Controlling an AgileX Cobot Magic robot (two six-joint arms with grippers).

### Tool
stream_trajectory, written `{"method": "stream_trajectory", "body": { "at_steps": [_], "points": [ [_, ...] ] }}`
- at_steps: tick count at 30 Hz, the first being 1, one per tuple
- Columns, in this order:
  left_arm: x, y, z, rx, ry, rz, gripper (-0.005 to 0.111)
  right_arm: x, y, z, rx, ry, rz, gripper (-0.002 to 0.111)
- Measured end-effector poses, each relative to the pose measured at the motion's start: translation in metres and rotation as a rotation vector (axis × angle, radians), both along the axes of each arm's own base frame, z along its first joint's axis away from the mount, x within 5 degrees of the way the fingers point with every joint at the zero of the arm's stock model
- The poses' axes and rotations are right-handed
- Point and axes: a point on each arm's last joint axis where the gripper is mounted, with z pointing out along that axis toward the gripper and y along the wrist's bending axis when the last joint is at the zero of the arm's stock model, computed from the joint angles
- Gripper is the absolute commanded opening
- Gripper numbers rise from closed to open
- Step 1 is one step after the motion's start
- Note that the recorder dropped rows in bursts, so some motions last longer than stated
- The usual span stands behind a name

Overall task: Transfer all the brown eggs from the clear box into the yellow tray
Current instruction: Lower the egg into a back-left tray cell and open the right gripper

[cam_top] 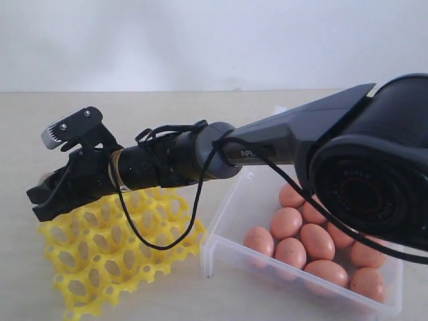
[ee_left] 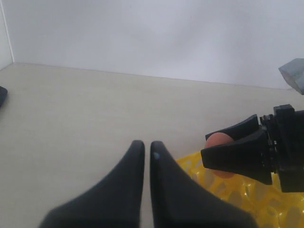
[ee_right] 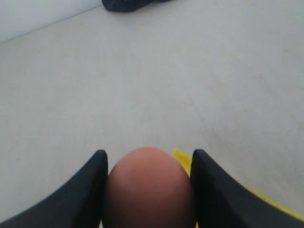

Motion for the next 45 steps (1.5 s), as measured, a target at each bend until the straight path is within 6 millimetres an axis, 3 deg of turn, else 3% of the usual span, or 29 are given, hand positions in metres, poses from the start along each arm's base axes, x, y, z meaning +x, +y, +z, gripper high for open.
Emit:
{"method": "stream_trajectory", "body": {
  "at_steps": [10, 19, 28, 45],
  "points": [
    [0.0, 0.0, 0.0, 0.0, 0.0, 0.0, 0.004, -0.014, 0.015, 0.0, -0.047, -0.123, 0.06, 0.0],
    [0.0, 0.0, 0.0, 0.0, 0.0, 0.0, 0.004, -0.009, 0.013, -0.004, -0.094, -0.136, -0.029, 0.001],
    [0.0, 0.0, 0.0, 0.0, 0.0, 0.0, 0.004, -0.01, 0.014, -0.018, -0.094, -0.1, -0.031, 0.036],
    [0.0, 0.0, 0.0, 0.0, 0.0, 0.0, 0.004, -0.011, 0.016, -0.019, -0.096, -0.093, -0.035, 0.038]
  ]
}}
